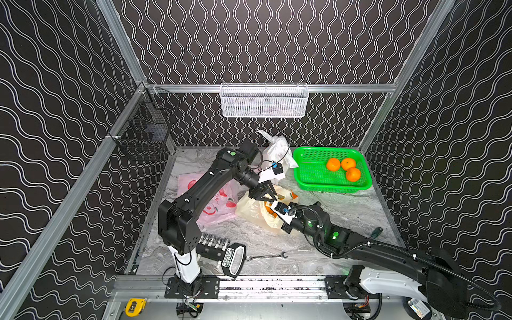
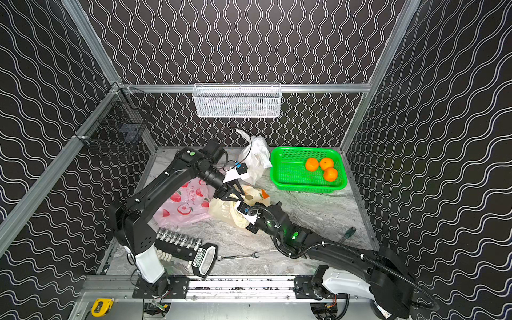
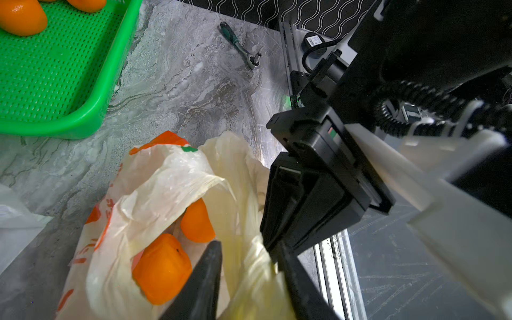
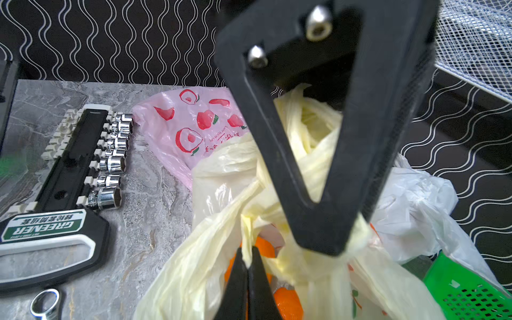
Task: Place the oranges into plastic bags & tie knots
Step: Tie the plastic bag at the center of the board.
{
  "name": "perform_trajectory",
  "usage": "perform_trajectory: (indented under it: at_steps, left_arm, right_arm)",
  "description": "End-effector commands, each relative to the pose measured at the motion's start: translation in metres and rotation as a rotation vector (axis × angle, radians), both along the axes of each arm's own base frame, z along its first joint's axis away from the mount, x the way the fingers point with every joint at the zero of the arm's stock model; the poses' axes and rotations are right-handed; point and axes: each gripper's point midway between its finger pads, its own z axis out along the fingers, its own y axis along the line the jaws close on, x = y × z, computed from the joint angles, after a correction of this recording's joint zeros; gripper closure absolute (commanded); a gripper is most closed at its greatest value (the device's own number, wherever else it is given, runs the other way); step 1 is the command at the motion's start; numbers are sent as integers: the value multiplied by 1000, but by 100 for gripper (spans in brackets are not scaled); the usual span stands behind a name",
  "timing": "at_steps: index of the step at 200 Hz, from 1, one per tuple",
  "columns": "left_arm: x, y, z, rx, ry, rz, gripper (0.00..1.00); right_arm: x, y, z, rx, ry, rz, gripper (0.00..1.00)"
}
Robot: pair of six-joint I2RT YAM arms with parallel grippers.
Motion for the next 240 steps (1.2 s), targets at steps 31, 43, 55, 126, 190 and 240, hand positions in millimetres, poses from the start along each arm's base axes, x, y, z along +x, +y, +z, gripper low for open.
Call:
perform_trajectory:
  at_steps: [31, 43, 55, 126, 190, 240]
  left_arm:
    - [-3, 5, 7, -5, -73, -15, 100]
    - [-2, 6, 11, -15, -106, -12, 100]
    - [-1, 8, 14, -23, -148, -4, 100]
    - [8, 13, 40, -170, -405, 74, 100]
    - [-2, 16, 45, -239, -568, -5, 100]
    - [2, 5, 59, -311, -587, -45, 100]
  right_arm:
    - [-6, -6, 2, -15, 9, 8, 89]
    - [-12, -7, 4, -16, 26, 31, 64]
    - [-22, -9, 11, 2, 43, 63, 51]
    - [-5, -53, 79, 211, 269, -121, 55]
    - [23, -48, 113, 297, 545, 82, 76]
    - [23, -34, 103, 286, 726, 252, 86]
